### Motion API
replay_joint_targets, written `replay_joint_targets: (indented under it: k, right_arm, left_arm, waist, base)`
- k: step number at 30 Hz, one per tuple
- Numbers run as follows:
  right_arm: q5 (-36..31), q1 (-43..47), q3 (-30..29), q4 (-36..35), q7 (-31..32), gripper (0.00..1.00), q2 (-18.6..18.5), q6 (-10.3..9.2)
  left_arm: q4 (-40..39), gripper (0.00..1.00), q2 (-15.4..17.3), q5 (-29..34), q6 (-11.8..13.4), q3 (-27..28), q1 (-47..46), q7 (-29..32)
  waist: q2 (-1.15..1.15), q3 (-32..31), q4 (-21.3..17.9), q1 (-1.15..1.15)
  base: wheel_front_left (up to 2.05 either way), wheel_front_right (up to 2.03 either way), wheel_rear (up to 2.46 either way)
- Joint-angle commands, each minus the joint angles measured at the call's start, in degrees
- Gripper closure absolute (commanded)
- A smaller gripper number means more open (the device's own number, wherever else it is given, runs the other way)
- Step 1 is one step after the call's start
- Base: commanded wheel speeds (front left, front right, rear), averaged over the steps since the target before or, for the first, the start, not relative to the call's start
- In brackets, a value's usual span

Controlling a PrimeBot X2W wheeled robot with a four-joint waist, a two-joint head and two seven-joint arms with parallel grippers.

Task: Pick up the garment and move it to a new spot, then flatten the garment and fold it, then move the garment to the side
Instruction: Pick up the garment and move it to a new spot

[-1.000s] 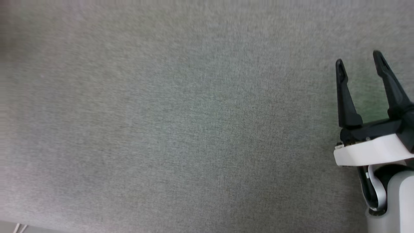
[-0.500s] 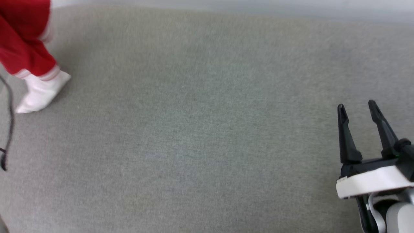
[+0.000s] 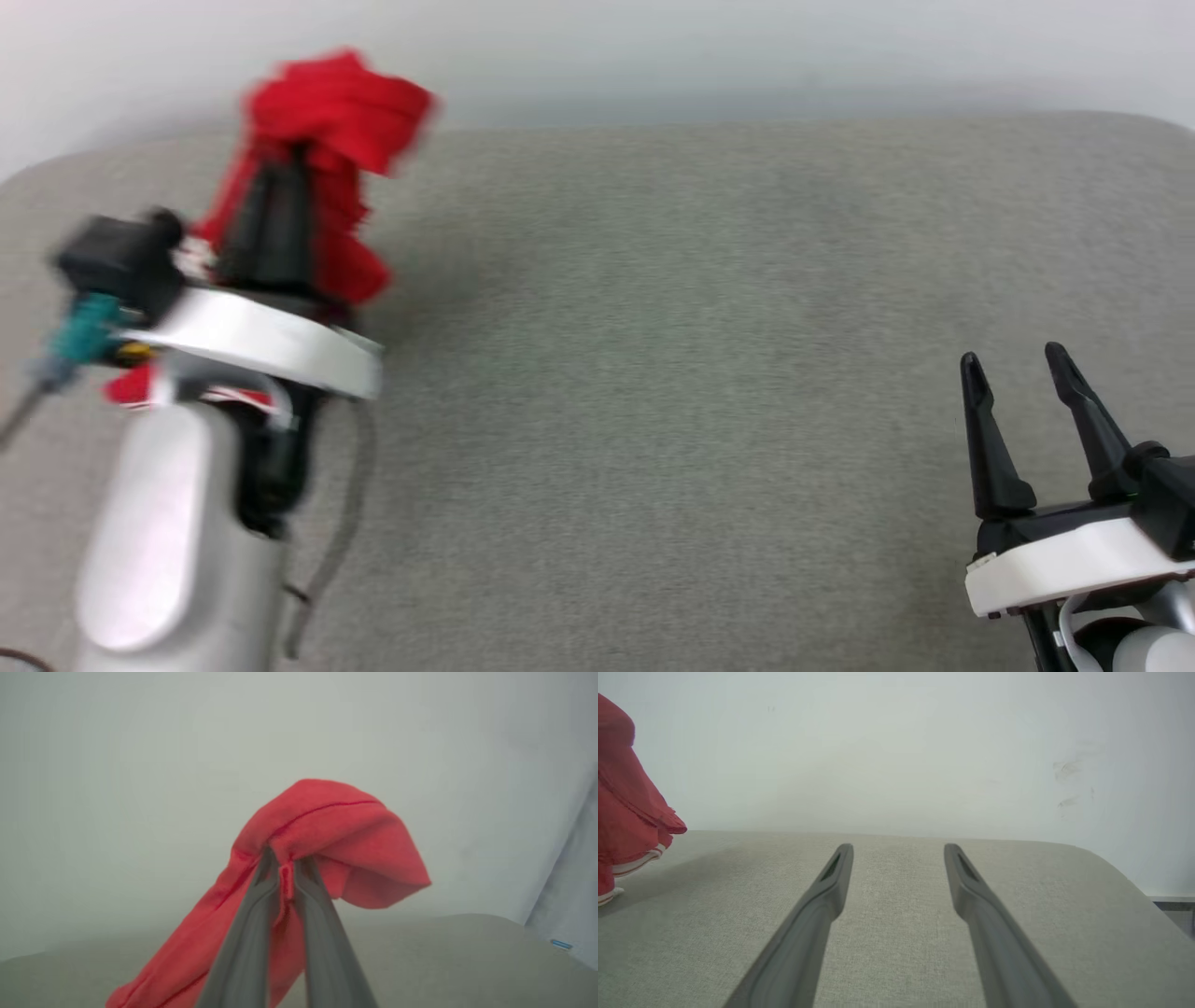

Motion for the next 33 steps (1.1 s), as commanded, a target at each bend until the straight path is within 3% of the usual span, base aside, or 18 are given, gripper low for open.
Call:
replay_joint_targets:
  k: [1,6,11,18,23,24,25,26,27,33]
  right_arm:
    - [0.0,0.3,-0.1,-0.6,0.1,0.00,0.0,-0.04]
    - [0.6,0.0,0.2,-0.9,0.4,0.00,0.1,-0.04]
    - [1.1,-0.3,0.2,-1.7,0.5,0.00,0.1,-0.04]
    - [1.7,-2.0,0.8,-1.7,-0.8,0.00,0.1,-0.04]
    - [1.9,-3.0,1.0,-0.2,-1.8,0.00,0.1,-0.04]
    - [1.9,-3.2,0.9,0.1,-1.9,0.00,0.1,-0.04]
    - [1.8,-3.4,0.9,0.3,-2.0,0.00,0.1,-0.04]
    - [1.6,-3.6,0.9,0.6,-2.0,0.00,0.1,-0.04]
    - [1.6,-3.6,0.9,0.9,-2.1,0.00,0.1,-0.04]
    - [0.9,-2.1,0.2,2.0,-1.7,0.00,0.1,-0.04]
  left_arm:
    - [-2.7,1.00,-1.6,0.5,-0.3,-2.4,1.4,0.7]
    - [-8.0,1.00,-6.7,0.3,-1.3,-10.3,4.2,2.2]
    - [-7.4,1.00,-9.6,-0.2,-2.2,-16.7,5.3,2.9]
    - [-0.3,1.00,-8.7,1.9,-2.5,-20.1,6.9,0.9]
    - [4.2,1.00,-8.4,3.1,-2.9,-22.7,8.3,-1.2]
    - [4.7,0.93,-8.4,3.1,-3.0,-23.1,8.5,-1.8]
    - [5.4,0.63,-8.6,3.0,-3.0,-23.8,8.7,-1.8]
    - [5.6,0.19,-8.7,3.0,-3.0,-24.3,8.7,-2.4]
    - [5.6,0.00,-8.8,3.4,-3.1,-24.8,8.4,-3.2]
    - [3.4,0.00,-9.4,4.2,-3.0,-25.9,8.5,-7.1]
  waist:
    - [0.00,0.1,-3.0,0.01]
    - [0.00,2.2,-6.9,0.01]
    - [0.00,6.5,-9.6,0.01]
    - [0.00,12.5,-11.1,0.01]
    - [0.00,12.8,-10.6,0.01]
    - [0.00,12.5,-10.3,0.01]
    - [0.00,12.0,-9.9,0.01]
    - [0.00,11.6,-9.5,0.01]
    - [0.00,10.8,-9.1,0.01]
    - [0.00,5.7,-6.3,0.01]
  base:
    - [0.00,0.00,0.00]
    - [0.00,0.00,0.00]
    - [0.00,0.00,0.00]
    - [0.00,0.00,0.00]
    - [0.00,0.00,0.00]
    - [0.00,0.00,0.00]
    - [0.00,0.00,0.00]
    - [0.00,0.00,0.00]
    - [0.00,0.00,0.00]
    - [0.00,0.00,0.00]
